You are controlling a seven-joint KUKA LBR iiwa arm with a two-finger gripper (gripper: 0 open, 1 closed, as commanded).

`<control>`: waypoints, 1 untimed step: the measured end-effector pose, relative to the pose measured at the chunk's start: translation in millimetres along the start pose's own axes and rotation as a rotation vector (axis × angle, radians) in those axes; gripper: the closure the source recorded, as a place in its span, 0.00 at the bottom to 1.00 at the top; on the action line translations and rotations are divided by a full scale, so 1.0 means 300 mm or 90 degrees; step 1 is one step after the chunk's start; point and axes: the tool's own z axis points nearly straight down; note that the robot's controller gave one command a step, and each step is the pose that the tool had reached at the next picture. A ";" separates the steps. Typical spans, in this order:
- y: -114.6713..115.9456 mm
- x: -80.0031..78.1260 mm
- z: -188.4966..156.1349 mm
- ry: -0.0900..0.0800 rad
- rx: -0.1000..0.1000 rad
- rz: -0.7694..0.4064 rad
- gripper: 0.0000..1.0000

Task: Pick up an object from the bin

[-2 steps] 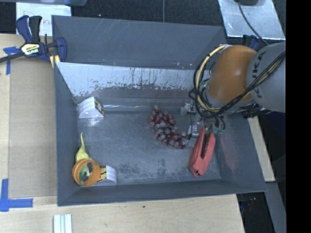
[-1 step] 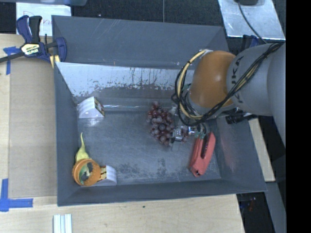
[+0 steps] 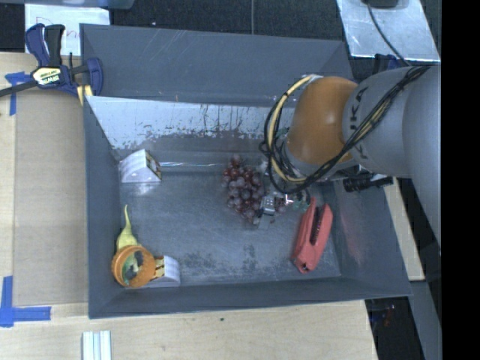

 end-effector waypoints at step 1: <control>-0.048 0.055 -0.206 0.004 0.002 -0.009 0.00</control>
Offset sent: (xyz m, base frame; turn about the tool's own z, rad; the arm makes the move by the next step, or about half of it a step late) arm -0.0279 -0.0010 0.1283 -0.0277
